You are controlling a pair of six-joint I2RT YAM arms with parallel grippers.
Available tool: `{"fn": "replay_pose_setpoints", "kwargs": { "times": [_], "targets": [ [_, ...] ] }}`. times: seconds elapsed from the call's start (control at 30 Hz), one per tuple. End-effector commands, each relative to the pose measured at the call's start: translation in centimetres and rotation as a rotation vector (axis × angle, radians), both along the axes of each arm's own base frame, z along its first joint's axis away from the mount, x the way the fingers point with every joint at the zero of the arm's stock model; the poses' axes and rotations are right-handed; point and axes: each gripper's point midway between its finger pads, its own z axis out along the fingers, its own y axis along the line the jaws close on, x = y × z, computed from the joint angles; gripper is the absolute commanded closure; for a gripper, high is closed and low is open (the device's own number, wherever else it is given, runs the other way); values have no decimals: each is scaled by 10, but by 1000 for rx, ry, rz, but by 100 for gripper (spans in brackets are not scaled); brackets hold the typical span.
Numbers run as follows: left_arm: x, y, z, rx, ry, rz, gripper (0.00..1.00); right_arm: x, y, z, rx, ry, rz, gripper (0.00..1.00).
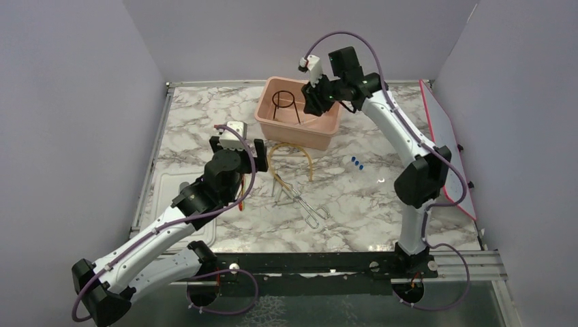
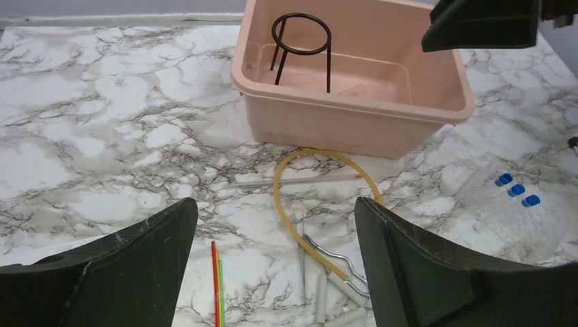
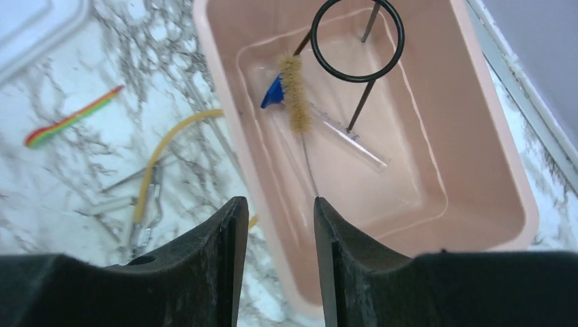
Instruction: Organize the chemistry lab equipment
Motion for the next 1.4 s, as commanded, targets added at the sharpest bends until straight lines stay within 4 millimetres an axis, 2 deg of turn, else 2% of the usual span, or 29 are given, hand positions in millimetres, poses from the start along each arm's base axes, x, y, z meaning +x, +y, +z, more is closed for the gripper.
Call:
{"fn": "replay_pose_setpoints", "kwargs": {
  "times": [0.0,0.07,0.17,0.23,0.33,0.53,0.67,0.83,0.97,1.13,1.27,1.37],
  "targets": [
    [-5,14,49,-81,-95,38,12,-35,21,51,226,14,-92,55],
    [-9,24,58,-86,-116,62,12,-57,26,54,261,7,-149,54],
    [-15,34,66,-100,-139,77,12,-86,32,34,284,57,-210,54],
    [-19,37,67,-106,-142,77,12,-105,32,14,267,105,-252,53],
    [-23,39,62,-124,-134,74,12,-136,27,-31,177,174,-275,52],
    [-26,33,48,-165,-105,54,12,-184,-5,-124,-38,321,-353,50],
    [-25,26,36,-175,-74,34,12,-211,-18,-161,-139,383,-355,49],
    [-23,20,28,-171,-53,23,12,-230,-8,-177,-163,429,-295,47],
    [-22,19,26,-169,-51,24,12,-232,1,-191,-199,441,-286,47],
    [-22,20,26,-162,-51,23,12,-235,3,-212,-273,454,-282,47],
    [-23,19,25,-160,-54,12,12,-244,1,-220,-303,472,-248,50],
    [-23,19,23,-158,-51,12,12,-247,-7,-224,-332,471,-265,59]
  ]
}}
